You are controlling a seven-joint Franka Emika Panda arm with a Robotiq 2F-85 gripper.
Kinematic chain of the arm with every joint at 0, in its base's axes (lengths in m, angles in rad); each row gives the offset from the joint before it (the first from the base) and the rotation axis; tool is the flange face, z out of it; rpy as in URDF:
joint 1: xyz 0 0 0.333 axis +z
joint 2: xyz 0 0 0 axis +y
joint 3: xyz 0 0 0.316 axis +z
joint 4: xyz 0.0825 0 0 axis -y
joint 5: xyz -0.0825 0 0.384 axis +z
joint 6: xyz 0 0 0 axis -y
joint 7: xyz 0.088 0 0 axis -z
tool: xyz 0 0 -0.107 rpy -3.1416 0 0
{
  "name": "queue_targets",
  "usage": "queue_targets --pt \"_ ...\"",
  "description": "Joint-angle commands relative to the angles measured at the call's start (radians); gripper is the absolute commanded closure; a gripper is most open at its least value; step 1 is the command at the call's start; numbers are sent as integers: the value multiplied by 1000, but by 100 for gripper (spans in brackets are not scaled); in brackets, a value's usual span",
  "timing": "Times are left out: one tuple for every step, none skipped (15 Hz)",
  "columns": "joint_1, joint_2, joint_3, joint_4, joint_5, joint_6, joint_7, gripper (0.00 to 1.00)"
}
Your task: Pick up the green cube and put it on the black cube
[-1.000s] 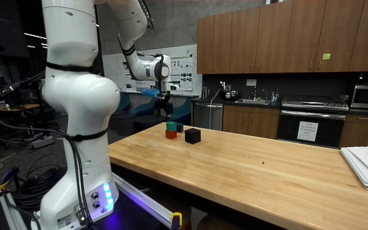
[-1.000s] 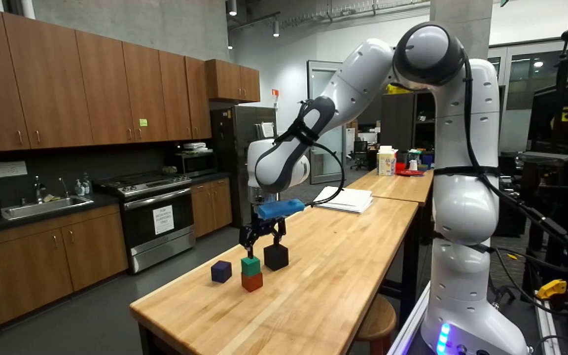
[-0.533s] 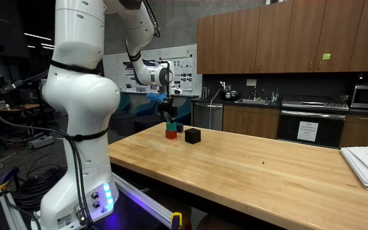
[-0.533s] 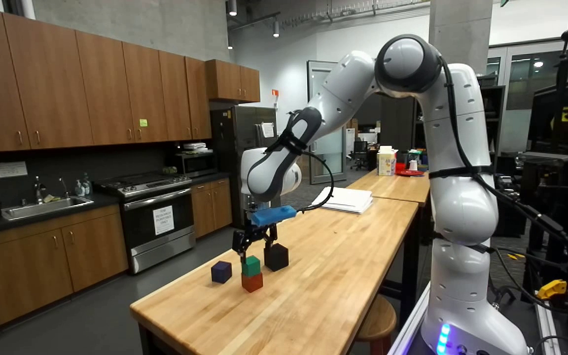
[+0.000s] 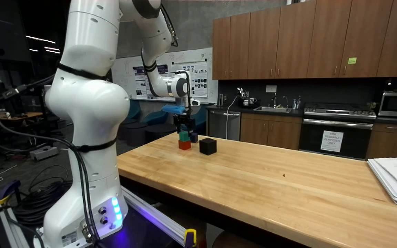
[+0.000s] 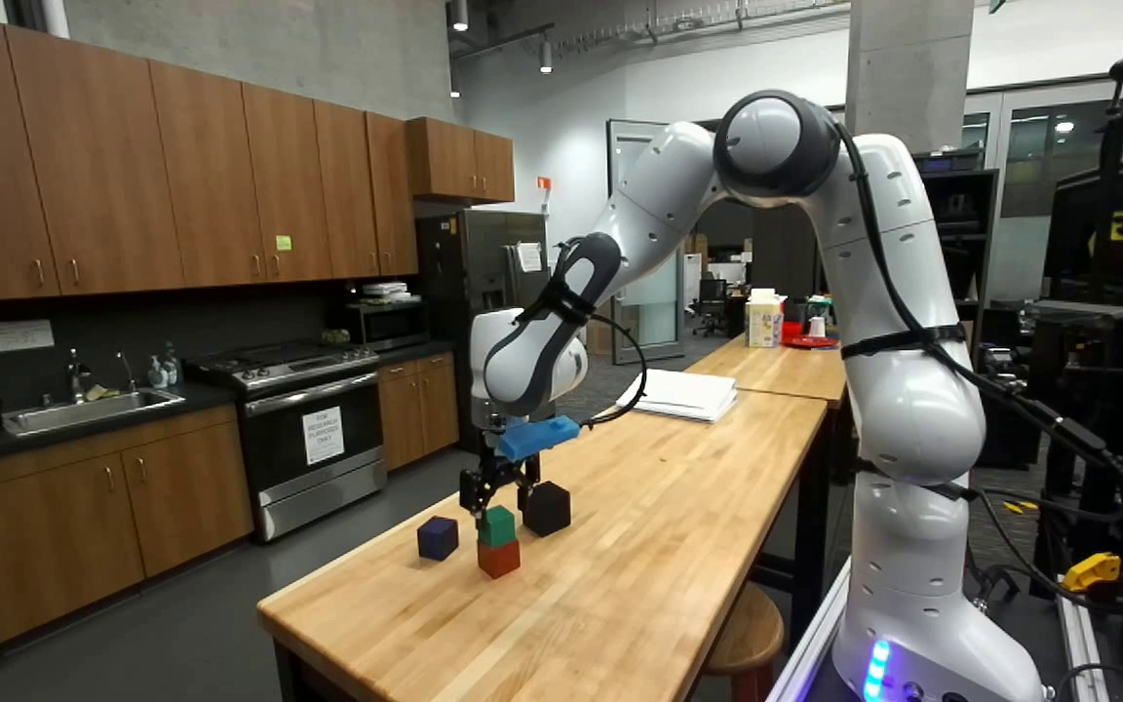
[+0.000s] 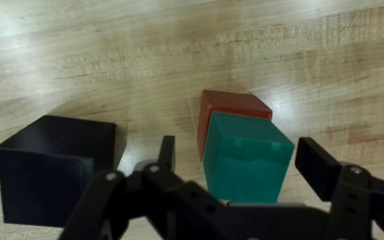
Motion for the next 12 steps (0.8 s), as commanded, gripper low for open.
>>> queue_targets --pt "28 42 -28 30 -22 11 -14 38" --pt "34 45 -32 31 -28 11 -10 45" --pt "39 45 -36 30 -34 9 -4 55" --pt "44 43 -40 30 -40 8 -2 62" --pt "47 38 -41 30 -44 5 -1 69" --pt "51 32 -43 29 -45 0 1 76" --pt "53 24 -44 29 -48 -3 3 76" --pt "56 21 -48 30 -54 0 6 76" --pt "56 15 -52 34 -58 0 9 76" --pt "57 14 -58 40 -65 -1 12 76" --pt "57 13 -65 48 -73 -2 16 76" --pt "52 15 -71 61 -73 -10 12 76"
